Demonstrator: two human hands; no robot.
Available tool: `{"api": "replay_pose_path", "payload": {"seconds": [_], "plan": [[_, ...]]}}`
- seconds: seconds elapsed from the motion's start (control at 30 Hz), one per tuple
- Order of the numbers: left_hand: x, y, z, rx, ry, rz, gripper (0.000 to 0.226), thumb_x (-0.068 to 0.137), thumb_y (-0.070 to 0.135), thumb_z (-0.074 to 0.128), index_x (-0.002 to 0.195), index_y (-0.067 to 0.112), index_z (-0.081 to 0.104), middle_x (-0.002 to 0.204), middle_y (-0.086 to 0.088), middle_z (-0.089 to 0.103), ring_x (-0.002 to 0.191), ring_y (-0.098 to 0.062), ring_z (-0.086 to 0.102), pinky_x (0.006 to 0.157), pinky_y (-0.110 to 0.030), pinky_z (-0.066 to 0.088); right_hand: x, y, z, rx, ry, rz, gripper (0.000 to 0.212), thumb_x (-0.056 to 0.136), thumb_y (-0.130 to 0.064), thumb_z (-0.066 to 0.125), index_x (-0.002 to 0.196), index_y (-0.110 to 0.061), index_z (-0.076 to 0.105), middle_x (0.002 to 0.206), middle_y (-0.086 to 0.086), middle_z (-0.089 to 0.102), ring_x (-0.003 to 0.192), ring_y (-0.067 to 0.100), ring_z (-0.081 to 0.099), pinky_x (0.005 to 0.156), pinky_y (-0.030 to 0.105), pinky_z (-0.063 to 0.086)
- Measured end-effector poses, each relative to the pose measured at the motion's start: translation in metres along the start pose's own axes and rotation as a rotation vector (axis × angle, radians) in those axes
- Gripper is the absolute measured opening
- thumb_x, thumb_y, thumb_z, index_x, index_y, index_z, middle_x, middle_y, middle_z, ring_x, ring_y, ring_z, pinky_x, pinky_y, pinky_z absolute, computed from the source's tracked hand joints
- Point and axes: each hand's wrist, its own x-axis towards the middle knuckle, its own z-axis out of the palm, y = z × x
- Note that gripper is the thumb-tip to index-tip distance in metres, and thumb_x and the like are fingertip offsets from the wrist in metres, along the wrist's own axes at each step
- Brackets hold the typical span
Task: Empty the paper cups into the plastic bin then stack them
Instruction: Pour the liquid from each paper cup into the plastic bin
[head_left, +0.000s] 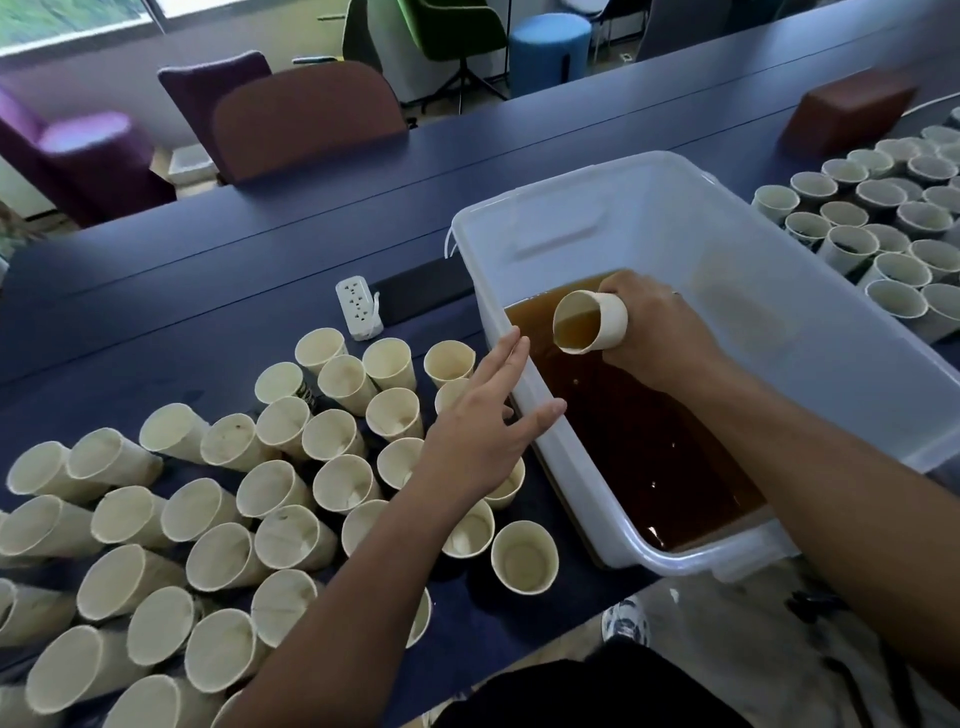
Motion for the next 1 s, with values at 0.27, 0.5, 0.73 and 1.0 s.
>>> {"api": "replay_pose_path", "payload": {"seconds": [0.27,0.5,0.73,1.0], "plan": [[0.000,-0.001,0.000,-0.017,-0.011,0.000,0.077,0.091,0.064,0.055,0.158,0.045,0.022,0.141,0.058,0.000,0.092,-0.004,0.063,0.089,-0.033,0.057,-0.002,-0.001,-0.001,-0.178,0.122,-0.095,0.052,0.071,-0.016,0.083,0.116,-0.014,0.057,0.105,0.013,0.060,0.097,0.039,0.057,0.082,0.047,0.045],[0.000,-0.002,0.002,-0.031,-0.014,0.003,0.077,0.091,0.063,0.055,0.158,0.045,0.021,0.132,0.064,-0.004,0.093,-0.003,0.064,0.089,-0.029,0.057,-0.004,-0.006,-0.005,-0.269,0.254,-0.190,0.052,0.067,-0.012,0.085,0.112,-0.012,0.058,0.107,0.015,0.060,0.096,0.041,0.058,0.080,0.049,0.044],[0.000,-0.002,0.003,-0.028,-0.011,0.005,0.076,0.093,0.061,0.056,0.158,0.044,0.022,0.131,0.065,-0.003,0.091,-0.005,0.065,0.088,-0.029,0.057,-0.005,-0.008,-0.004,-0.304,0.263,-0.248,0.053,0.068,-0.013,0.084,0.115,-0.013,0.059,0.114,0.015,0.059,0.103,0.041,0.056,0.084,0.049,0.041],[-0.001,0.001,0.003,-0.036,-0.008,-0.012,0.074,0.095,0.057,0.058,0.158,0.042,0.023,0.140,0.057,0.003,0.086,-0.007,0.064,0.088,-0.030,0.056,-0.005,-0.006,0.008,-0.431,0.256,-0.316,0.048,0.075,-0.011,0.076,0.119,-0.017,0.058,0.120,0.014,0.058,0.112,0.040,0.053,0.088,0.046,0.037]]}}
